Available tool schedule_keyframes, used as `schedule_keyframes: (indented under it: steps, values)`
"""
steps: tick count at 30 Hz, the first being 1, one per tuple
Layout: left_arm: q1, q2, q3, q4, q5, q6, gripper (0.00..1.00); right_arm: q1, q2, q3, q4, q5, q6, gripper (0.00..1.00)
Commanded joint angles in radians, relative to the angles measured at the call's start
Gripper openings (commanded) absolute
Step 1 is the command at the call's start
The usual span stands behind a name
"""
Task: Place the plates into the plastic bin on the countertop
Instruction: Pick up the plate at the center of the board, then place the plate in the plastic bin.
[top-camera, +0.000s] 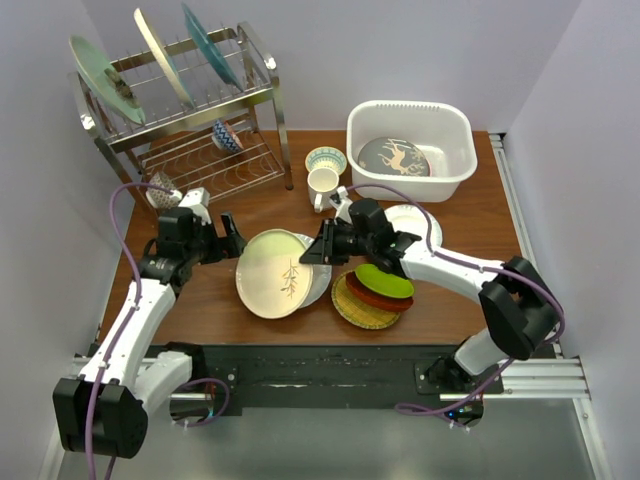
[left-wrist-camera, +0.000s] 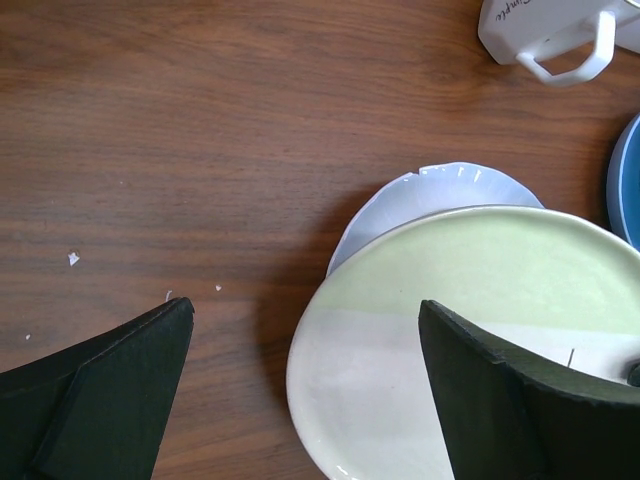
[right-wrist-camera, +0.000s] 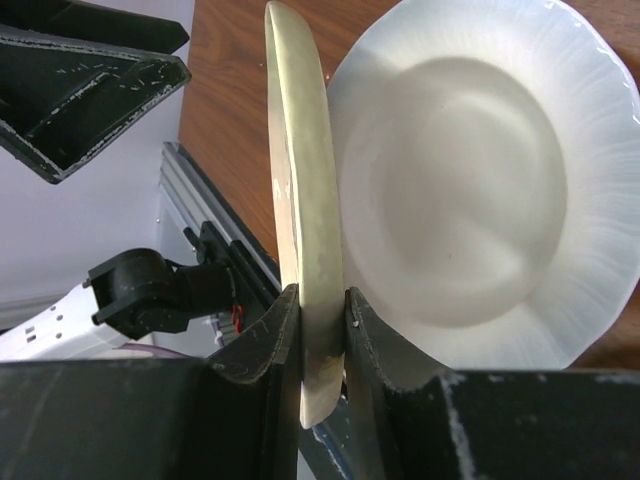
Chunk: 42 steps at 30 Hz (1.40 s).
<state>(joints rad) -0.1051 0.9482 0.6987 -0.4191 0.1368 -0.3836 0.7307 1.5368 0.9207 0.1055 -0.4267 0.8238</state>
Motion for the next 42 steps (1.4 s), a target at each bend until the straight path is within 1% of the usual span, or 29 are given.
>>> schedule_keyframes:
  steps: [1,10,21,35,42]
  values:
    - [0.01,-0.011,0.01,0.028,0.007,-0.011,1.0,-0.019,-0.084,0.087,0.039,-0.014,-0.009,0.0]
    - [0.015,-0.008,0.007,0.032,0.021,-0.009,1.0,-0.097,-0.125,0.104,-0.026,-0.026,-0.046,0.0]
    - [0.018,0.009,0.007,0.036,0.04,-0.006,1.0,-0.284,-0.153,0.13,-0.053,-0.099,-0.06,0.0]
    - [0.024,0.026,0.007,0.037,0.055,-0.003,1.0,-0.474,-0.106,0.233,-0.075,-0.165,-0.072,0.0]
    - [0.027,0.034,0.005,0.039,0.061,-0.001,1.0,-0.548,-0.084,0.271,-0.067,-0.191,-0.057,0.0]
